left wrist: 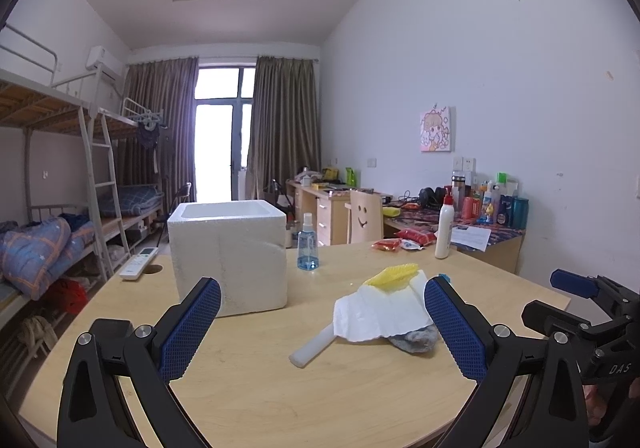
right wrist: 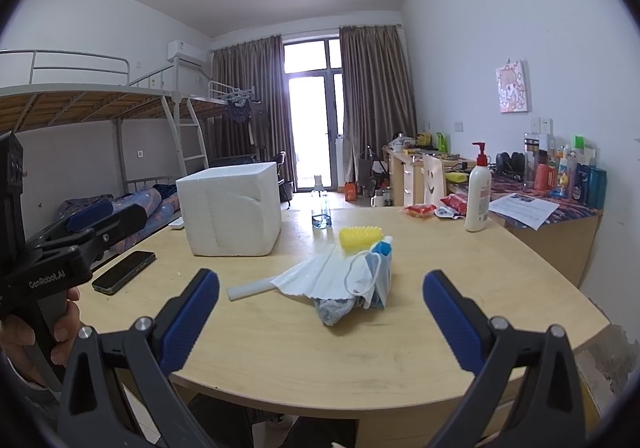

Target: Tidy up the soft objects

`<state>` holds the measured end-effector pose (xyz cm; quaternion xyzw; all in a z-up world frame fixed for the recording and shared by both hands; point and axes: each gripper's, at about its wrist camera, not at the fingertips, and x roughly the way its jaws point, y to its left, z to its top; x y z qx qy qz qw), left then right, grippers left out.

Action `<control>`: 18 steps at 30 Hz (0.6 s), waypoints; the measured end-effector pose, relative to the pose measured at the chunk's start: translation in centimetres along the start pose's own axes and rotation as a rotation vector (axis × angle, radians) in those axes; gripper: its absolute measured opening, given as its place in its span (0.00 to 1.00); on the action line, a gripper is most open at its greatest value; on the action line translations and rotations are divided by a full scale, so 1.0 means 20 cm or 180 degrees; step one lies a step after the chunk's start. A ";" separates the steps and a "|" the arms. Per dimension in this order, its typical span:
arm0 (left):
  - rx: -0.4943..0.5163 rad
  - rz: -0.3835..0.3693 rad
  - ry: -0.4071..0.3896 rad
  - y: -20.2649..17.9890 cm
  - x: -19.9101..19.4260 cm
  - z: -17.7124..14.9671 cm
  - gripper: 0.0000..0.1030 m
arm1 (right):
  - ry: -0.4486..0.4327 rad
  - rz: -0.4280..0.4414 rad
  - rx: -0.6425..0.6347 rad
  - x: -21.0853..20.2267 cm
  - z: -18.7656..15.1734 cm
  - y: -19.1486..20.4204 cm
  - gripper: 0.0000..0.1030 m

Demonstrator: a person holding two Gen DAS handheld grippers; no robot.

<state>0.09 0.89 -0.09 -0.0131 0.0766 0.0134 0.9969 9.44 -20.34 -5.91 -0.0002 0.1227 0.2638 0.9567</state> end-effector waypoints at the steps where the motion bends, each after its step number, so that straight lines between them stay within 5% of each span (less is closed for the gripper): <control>1: 0.0003 0.0000 0.0001 0.00 0.00 0.00 0.99 | 0.0000 0.0001 -0.0005 0.00 0.00 0.00 1.00; 18: 0.0013 0.0012 0.0012 0.00 0.00 0.00 0.99 | 0.0018 0.0013 -0.0001 0.01 -0.01 0.00 1.00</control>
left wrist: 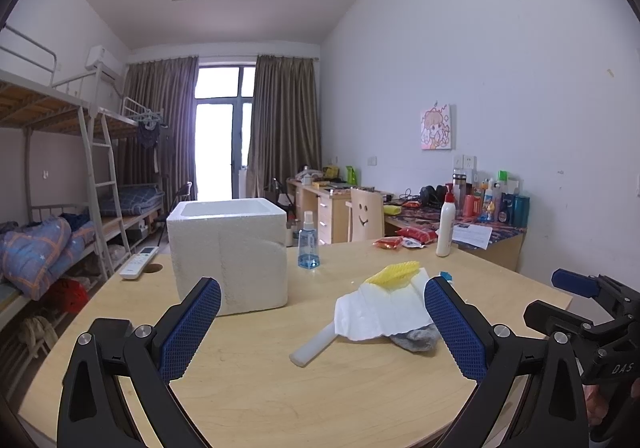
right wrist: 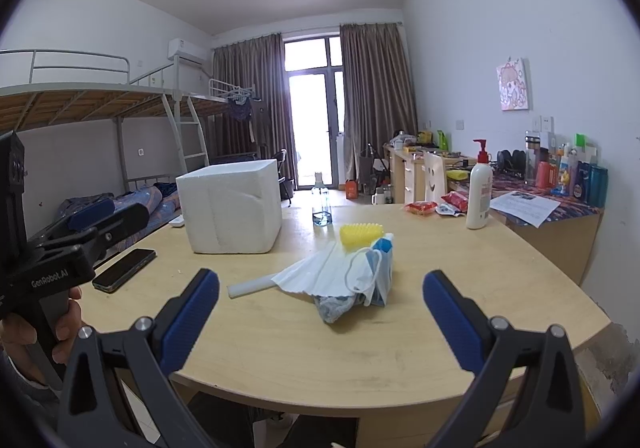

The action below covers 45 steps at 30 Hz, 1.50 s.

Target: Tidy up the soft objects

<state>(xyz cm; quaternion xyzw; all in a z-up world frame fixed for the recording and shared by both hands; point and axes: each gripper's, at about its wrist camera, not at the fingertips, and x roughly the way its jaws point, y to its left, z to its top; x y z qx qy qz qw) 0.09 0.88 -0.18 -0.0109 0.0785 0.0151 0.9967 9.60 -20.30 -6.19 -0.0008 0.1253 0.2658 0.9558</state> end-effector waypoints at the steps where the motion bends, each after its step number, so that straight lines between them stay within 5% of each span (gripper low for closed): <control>1: 0.0000 -0.0004 0.0004 0.00 0.01 0.00 0.99 | 0.0001 0.0001 -0.0001 0.00 0.00 0.00 1.00; 28: 0.0036 -0.0036 0.0134 -0.01 0.13 0.02 0.99 | 0.0043 -0.0012 -0.0017 0.06 0.02 -0.03 1.00; 45: 0.0139 -0.0153 0.0840 0.09 0.51 -0.05 0.99 | 0.0418 0.0052 0.0041 0.37 0.04 -0.09 1.00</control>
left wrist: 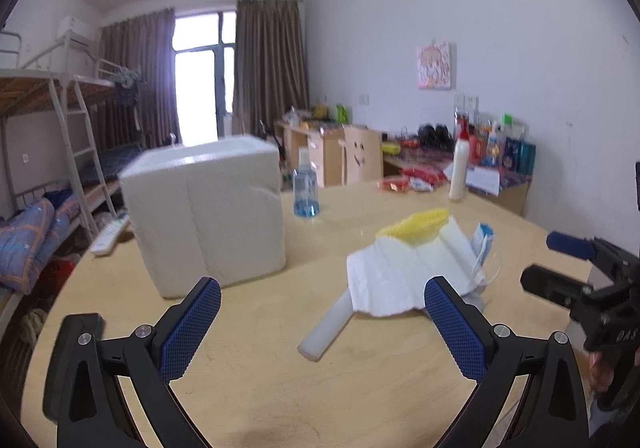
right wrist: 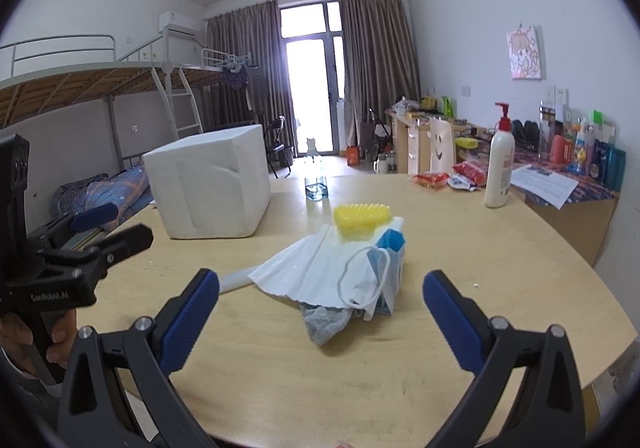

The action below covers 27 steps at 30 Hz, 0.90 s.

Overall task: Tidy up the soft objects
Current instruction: 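Move the right gripper toward the yellow mesh sponge on the paper towel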

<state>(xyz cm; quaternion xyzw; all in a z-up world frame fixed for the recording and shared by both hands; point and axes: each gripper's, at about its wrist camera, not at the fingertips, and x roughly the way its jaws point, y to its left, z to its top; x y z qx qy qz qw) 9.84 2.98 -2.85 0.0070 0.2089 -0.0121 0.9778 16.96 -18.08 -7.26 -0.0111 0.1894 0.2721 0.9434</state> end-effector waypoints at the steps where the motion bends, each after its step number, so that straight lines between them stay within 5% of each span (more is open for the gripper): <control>1: 0.0018 -0.0016 0.0081 0.01 0.03 0.00 0.99 | 0.0022 -0.0008 0.0020 0.02 0.00 -0.01 1.00; 12: 0.0144 -0.0181 0.0660 0.05 0.26 -0.03 0.98 | 0.0189 -0.0030 0.0036 0.13 -0.01 -0.04 1.00; 23: 0.0271 -0.0400 0.1081 0.07 0.44 -0.07 0.78 | 0.0348 -0.0146 0.0141 0.24 0.01 -0.13 1.00; 27: 0.0296 -0.0493 0.1223 0.07 0.48 -0.08 0.69 | 0.0390 -0.0148 0.0157 0.27 0.01 -0.13 0.90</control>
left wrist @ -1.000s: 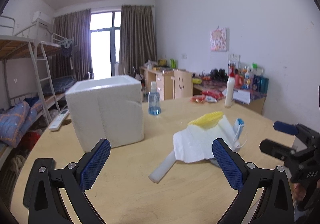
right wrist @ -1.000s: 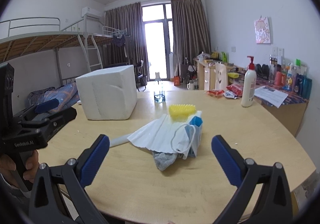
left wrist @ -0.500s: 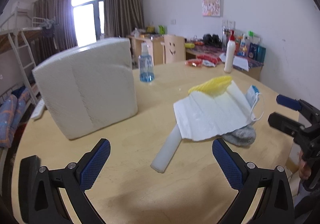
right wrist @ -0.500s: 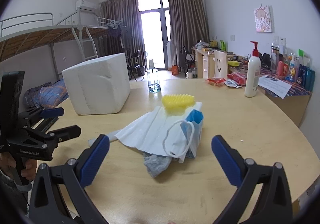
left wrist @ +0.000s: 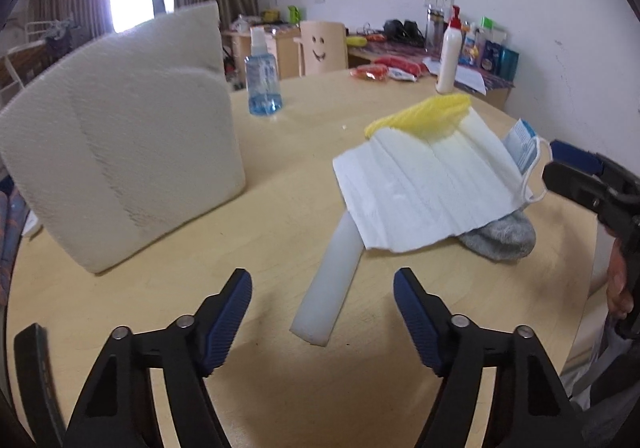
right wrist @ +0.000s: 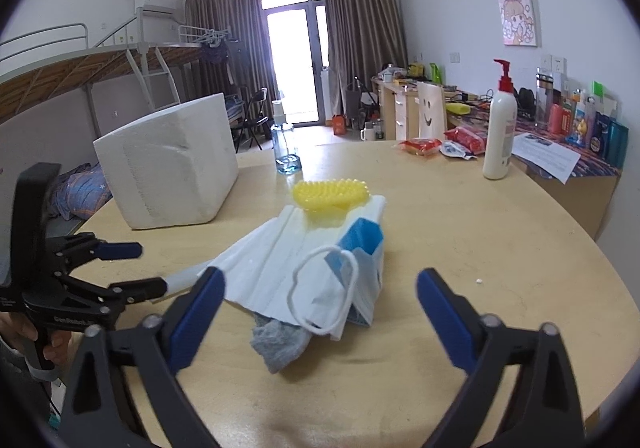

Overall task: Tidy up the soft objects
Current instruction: 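Move the right gripper toward the yellow mesh sponge on the paper towel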

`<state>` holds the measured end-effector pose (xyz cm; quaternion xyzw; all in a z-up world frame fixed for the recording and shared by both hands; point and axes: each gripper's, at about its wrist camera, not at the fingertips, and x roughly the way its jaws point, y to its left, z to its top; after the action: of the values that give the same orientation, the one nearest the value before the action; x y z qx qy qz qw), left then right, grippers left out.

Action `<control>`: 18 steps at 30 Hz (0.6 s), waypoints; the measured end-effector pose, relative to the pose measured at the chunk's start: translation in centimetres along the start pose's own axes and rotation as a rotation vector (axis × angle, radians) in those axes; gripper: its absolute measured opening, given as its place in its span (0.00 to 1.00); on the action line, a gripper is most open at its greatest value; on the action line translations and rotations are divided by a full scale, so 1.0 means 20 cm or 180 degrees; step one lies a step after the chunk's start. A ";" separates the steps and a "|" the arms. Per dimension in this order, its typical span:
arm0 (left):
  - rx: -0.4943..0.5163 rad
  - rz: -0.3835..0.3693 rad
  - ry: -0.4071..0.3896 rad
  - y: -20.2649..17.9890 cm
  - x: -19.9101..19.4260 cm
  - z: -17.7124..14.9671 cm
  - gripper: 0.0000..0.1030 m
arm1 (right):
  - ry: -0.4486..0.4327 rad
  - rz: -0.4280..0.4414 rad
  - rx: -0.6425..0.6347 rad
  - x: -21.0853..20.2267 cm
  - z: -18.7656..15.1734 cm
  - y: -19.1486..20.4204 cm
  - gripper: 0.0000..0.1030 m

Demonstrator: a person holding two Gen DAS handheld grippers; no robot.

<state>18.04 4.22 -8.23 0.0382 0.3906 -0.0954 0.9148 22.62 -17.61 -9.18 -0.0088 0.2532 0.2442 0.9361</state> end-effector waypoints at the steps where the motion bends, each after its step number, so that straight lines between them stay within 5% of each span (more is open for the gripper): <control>1: -0.0007 -0.0013 0.0043 0.01 0.01 0.00 0.67 | 0.0006 0.0016 -0.0009 0.00 0.00 0.01 0.89; 8: -0.0014 -0.0084 0.0232 0.01 0.07 -0.01 0.49 | -0.0009 0.0196 -0.0187 0.00 0.05 0.10 0.79; 18: 0.0097 -0.0061 0.0251 -0.02 0.09 -0.01 0.34 | 0.0357 0.0223 -0.0508 0.20 0.08 0.24 0.65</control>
<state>18.94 3.62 -9.67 0.0522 0.4252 -0.1085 0.8971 24.19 -11.24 -9.23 -0.0882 0.2850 0.2953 0.9076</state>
